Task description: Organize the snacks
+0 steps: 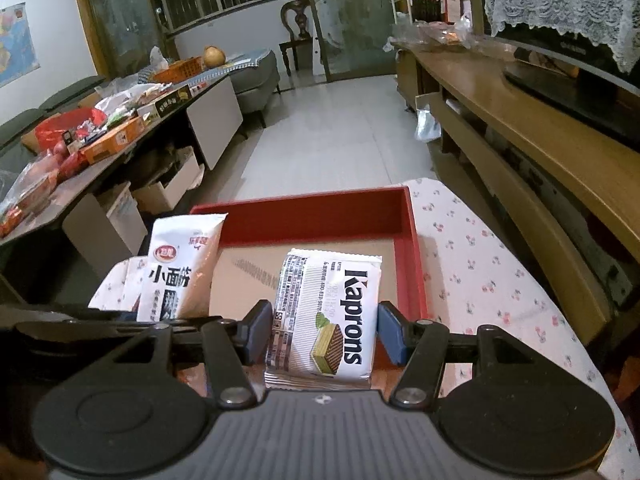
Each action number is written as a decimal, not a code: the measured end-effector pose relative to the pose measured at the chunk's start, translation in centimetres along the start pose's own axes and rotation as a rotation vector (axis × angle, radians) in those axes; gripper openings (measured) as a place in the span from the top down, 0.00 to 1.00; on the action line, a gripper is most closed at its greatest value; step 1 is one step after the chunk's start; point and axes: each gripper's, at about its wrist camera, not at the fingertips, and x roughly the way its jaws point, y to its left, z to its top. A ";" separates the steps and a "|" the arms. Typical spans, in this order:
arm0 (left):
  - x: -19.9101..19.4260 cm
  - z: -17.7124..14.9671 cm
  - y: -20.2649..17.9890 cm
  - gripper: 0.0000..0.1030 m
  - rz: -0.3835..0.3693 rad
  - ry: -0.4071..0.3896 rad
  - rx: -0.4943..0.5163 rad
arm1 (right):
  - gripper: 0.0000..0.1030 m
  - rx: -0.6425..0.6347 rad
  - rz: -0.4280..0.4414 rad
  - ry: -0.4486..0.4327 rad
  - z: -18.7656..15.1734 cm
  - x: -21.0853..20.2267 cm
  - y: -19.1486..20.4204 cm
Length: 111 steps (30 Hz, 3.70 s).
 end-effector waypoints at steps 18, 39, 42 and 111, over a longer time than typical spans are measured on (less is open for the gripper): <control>7.4 4.7 1.7 0.52 0.074 0.030 -0.041 | 0.39 0.031 -0.011 0.056 4.3 9.4 -1.1; 10.3 3.5 3.6 0.35 0.154 0.121 -0.070 | 0.38 -0.110 -0.061 0.122 2.8 14.0 0.4; 9.3 3.7 3.5 0.30 0.136 0.102 -0.084 | 0.37 -0.130 -0.070 0.093 3.2 12.6 0.8; 0.4 -8.1 4.0 0.17 0.159 0.104 -0.249 | 0.30 -0.111 0.013 0.126 -4.1 0.3 0.9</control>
